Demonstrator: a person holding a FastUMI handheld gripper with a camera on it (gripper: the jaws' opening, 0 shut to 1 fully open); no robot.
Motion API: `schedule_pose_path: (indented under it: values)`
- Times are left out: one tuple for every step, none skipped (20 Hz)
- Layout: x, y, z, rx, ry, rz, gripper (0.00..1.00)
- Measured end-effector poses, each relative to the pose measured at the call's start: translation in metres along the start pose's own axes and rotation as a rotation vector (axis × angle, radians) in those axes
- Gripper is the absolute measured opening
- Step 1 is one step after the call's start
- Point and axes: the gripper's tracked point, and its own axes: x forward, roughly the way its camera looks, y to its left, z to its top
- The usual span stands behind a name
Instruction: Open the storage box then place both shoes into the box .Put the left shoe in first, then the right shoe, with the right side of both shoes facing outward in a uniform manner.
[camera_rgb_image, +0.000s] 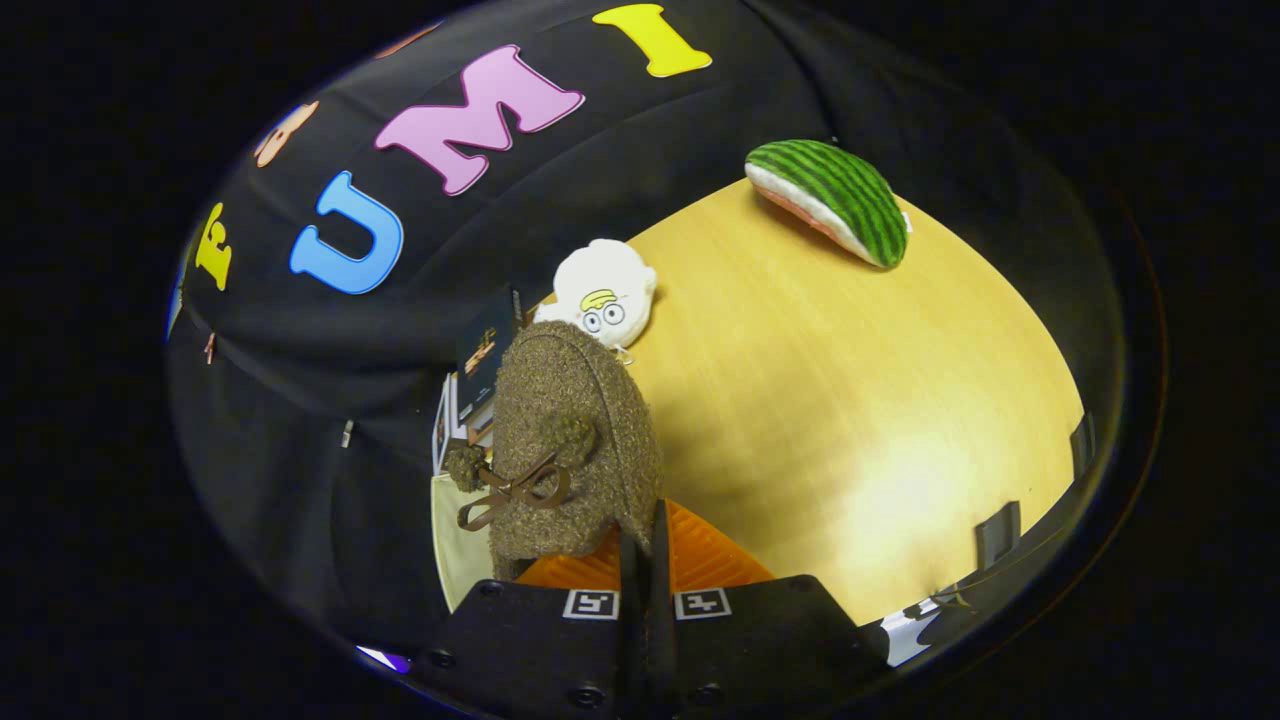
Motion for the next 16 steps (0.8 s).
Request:
schedule_pose_path:
  values:
    - [-0.001, 0.016, -0.006, 0.006, -0.006, 0.017, 0.06]
    - [-0.002, 0.032, -0.011, 0.014, -0.013, 0.034, 0.06]
    - [-0.004, 0.046, -0.017, 0.024, -0.013, 0.052, 0.05]
    - [-0.004, 0.062, -0.024, 0.039, -0.002, 0.069, 0.06]
    - [-0.001, 0.075, -0.031, 0.054, 0.004, 0.08, 0.06]
    - [0.0, 0.088, -0.035, 0.064, 0.003, 0.093, 0.05]
    - [0.004, 0.098, -0.038, 0.062, -0.002, 0.1, 0.06]
    - [0.007, 0.105, -0.044, 0.052, -0.003, 0.097, 0.06]
    - [0.011, 0.11, -0.052, 0.036, 0.004, 0.092, 0.06]
    - [0.015, 0.113, -0.059, 0.022, 0.014, 0.082, 0.06]
    - [0.02, 0.115, -0.068, 0.009, 0.024, 0.072, 0.06]
    - [0.025, 0.115, -0.076, 0.001, 0.035, 0.056, 0.06]
    - [0.032, 0.114, -0.083, -0.002, 0.046, 0.04, 0.06]
    - [0.036, 0.113, -0.089, 0.0, 0.059, 0.027, 0.06]
    - [0.041, 0.113, -0.096, 0.005, 0.072, 0.014, 0.06]
    - [0.043, 0.113, -0.099, 0.002, 0.076, 0.007, 0.06]
